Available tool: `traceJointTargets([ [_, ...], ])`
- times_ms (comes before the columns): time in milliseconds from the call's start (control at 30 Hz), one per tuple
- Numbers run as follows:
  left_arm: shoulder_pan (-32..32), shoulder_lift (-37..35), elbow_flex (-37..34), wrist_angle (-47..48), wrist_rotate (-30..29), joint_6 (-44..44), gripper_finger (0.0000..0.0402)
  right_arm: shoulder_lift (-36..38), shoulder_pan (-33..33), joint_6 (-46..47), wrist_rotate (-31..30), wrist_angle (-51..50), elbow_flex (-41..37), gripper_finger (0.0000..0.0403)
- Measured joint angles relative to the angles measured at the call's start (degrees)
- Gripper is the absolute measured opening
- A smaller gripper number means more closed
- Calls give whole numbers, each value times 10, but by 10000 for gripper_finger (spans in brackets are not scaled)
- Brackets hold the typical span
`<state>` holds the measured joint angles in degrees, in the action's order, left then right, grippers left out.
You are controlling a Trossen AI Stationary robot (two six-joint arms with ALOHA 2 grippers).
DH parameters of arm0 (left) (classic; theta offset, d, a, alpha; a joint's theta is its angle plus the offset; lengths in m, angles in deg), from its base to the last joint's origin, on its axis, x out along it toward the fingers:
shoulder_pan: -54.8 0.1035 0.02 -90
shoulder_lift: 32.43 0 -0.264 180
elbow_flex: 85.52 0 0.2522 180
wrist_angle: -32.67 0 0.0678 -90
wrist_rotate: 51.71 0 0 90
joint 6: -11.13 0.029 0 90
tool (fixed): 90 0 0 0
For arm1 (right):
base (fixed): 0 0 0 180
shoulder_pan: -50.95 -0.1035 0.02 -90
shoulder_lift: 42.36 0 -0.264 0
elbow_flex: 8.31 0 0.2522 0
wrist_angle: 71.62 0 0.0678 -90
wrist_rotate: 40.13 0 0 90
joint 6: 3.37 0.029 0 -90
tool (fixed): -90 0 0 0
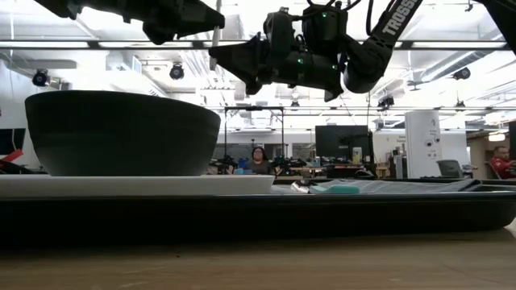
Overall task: Set up tray
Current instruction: Put the blue and white fork on the gray table napkin to the right of the blue spoon
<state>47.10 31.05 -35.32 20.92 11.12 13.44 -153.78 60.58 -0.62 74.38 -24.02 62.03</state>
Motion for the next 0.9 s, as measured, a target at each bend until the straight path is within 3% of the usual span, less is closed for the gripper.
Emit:
traceJointTargets([
  [67,0,0,0,0,1,-3,18,0,0,-1,0,0,0,54],
  [533,0,-4,-1,8,1,-3,19,4,1,0,0,-26,1,60],
  [733,0,-15,-1,5,-5,-6,19,41,2,-22,-1,-114,0,110],
  [900,0,-18,-1,31,-84,-25,19,90,-1,-50,-23,-192,0,162],
])
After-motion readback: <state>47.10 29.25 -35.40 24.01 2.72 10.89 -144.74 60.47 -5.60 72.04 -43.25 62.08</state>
